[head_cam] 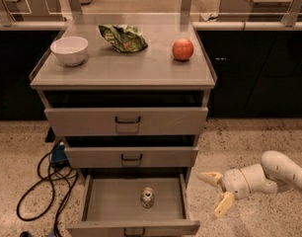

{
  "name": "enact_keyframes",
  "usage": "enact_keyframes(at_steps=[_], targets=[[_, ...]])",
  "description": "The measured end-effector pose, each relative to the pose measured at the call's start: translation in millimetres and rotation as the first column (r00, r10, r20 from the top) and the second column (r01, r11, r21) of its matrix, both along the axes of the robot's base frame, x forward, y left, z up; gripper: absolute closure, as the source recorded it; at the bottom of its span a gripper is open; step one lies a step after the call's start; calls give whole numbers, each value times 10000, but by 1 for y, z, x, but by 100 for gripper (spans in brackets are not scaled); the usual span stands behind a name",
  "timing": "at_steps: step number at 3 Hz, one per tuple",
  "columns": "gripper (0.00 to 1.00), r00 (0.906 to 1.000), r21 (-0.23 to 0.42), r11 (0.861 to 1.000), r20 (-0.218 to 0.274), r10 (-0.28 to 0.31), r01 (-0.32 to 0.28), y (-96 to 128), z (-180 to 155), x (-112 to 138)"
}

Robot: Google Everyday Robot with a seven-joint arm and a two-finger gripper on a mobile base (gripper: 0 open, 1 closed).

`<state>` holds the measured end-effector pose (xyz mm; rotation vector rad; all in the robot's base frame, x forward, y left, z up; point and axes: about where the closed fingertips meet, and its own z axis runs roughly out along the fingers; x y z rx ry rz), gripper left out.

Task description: Pick 7up can from bottom drawer and place on counter

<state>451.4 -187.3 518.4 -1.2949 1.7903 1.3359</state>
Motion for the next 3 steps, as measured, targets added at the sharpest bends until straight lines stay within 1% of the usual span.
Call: enact_keyframes(at_steps=[1,2,3], targets=[[0,9997,604,9980,-159,201,-191,15,-20,-2],[0,9994,1922,9809,-135,317,-285,74,-81,17],[0,9990,2385,9705,-329,-297,367,118,-127,35]])
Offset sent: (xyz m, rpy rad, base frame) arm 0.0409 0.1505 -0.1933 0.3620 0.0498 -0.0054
